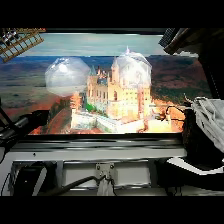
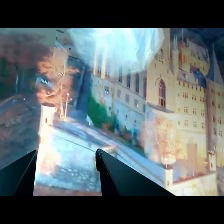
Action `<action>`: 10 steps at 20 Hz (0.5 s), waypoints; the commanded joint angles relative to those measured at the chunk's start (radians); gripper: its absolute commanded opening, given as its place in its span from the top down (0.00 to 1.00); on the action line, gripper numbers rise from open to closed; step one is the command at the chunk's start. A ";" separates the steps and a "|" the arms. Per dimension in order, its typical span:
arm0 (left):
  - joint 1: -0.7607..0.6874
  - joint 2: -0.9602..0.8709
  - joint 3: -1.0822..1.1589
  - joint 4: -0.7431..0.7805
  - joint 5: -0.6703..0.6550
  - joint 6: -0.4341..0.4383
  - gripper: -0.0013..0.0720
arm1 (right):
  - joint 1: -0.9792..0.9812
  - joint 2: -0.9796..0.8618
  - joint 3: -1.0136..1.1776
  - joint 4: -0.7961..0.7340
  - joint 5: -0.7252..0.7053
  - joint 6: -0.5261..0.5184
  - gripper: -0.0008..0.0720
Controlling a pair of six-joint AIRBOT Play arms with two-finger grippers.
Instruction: Fold the clothes and pants, and hang the long-sleeved shirts on hangers.
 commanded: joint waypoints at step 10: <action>0.000 0.000 0.000 0.000 0.000 0.000 0.42 | -0.001 -0.082 -0.185 -0.146 -0.017 -0.016 0.47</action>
